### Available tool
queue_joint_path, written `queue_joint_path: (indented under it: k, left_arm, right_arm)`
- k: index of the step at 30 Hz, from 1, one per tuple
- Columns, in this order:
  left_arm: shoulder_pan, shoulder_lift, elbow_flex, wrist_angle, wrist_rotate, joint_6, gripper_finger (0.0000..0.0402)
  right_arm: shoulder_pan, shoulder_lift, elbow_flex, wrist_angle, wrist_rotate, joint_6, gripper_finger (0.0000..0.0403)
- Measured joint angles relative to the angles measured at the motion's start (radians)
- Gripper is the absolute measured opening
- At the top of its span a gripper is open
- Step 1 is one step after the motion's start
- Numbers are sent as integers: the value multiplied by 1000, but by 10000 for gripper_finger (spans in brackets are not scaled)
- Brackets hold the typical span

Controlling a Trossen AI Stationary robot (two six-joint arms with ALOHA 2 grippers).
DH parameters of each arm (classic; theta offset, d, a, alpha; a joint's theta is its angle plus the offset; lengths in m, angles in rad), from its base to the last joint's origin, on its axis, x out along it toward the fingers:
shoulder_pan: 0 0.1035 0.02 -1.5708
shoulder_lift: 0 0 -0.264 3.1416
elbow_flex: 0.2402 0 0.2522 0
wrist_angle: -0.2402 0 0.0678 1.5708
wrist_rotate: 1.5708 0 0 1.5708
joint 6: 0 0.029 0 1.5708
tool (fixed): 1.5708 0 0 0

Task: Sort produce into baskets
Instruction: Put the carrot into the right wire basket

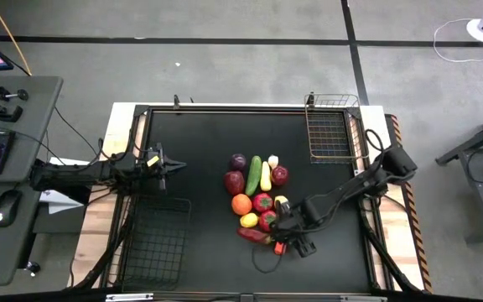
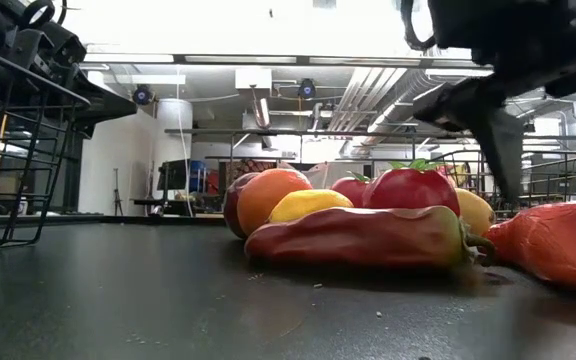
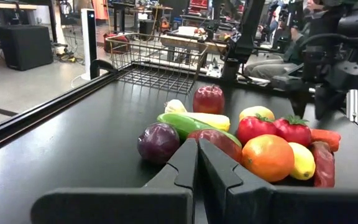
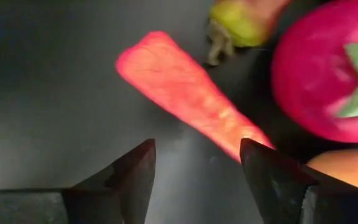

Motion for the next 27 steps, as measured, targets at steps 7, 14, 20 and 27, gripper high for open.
queue_joint_path:
  k: [7,14,20,27]
  left_arm:
    - [0,0,0,0,0,0,0]
    - [0,0,0,0,0,0,0]
    - [0,0,0,0,0,0,0]
    - [0,0,0,0,0,0,0]
  right_arm:
    - [0,1,0,5,37,-157,227]
    - [0,34,0,45,33,-282,227]
    - [0,97,-1,79,19,-298,227]
    - [8,127,-1,87,19,-301,194]
